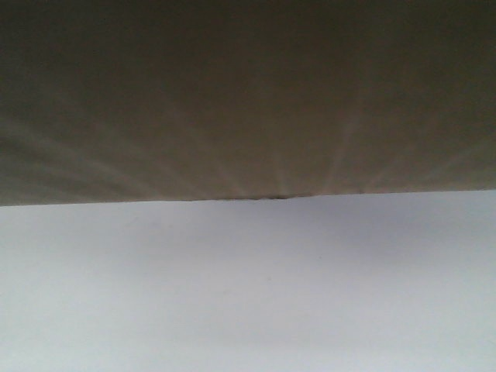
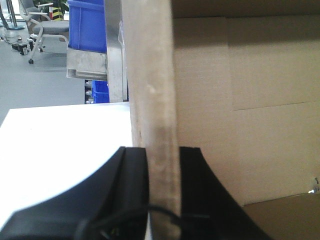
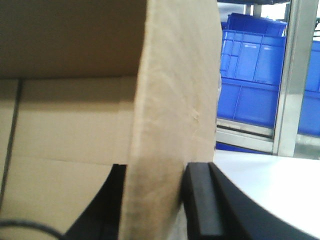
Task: Grab box from left shelf to table start
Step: 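Lower the box with both grippers onto the white tabletop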
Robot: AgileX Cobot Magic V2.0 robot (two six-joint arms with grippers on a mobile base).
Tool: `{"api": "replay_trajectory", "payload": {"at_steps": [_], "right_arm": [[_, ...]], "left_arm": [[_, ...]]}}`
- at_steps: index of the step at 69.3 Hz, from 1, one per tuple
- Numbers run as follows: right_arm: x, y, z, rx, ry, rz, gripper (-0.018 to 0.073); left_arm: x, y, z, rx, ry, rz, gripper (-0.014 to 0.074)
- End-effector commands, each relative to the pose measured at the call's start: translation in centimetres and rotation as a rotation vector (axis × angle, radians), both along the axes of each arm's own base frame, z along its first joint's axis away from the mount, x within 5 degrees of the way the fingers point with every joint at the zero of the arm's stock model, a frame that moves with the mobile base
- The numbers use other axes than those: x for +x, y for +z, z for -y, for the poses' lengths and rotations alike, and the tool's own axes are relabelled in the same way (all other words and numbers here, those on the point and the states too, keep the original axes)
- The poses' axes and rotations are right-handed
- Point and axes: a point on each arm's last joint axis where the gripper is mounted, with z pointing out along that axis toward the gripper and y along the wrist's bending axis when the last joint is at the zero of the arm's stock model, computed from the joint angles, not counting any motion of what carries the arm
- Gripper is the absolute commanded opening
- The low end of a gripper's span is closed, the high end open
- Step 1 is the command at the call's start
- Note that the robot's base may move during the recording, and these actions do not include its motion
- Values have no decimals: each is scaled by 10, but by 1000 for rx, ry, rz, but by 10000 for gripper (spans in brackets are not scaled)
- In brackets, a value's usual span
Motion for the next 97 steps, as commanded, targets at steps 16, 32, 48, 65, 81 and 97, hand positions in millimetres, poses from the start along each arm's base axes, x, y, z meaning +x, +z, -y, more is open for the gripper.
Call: {"api": "replay_trajectory", "payload": {"at_steps": [16, 32, 48, 65, 81, 97], "right_arm": [[1, 22, 5, 25, -43, 158, 58], [1, 22, 5, 25, -43, 158, 58], [1, 22, 5, 25, -43, 158, 58], [1, 22, 5, 25, -43, 159, 58], [1, 22, 5, 26, -44, 160, 58], [1, 21, 5, 24, -40, 147, 58]], "left_arm": [[29, -31, 10, 10, -21, -51, -92], [48, -75, 16, 51, -19, -176, -92], [56, -83, 18, 26, -8, -125, -92], [57, -81, 18, 14, -6, -100, -92], [58, -76, 18, -4, -1, -53, -92], [55, -65, 17, -22, 1, -3, -92]]}}
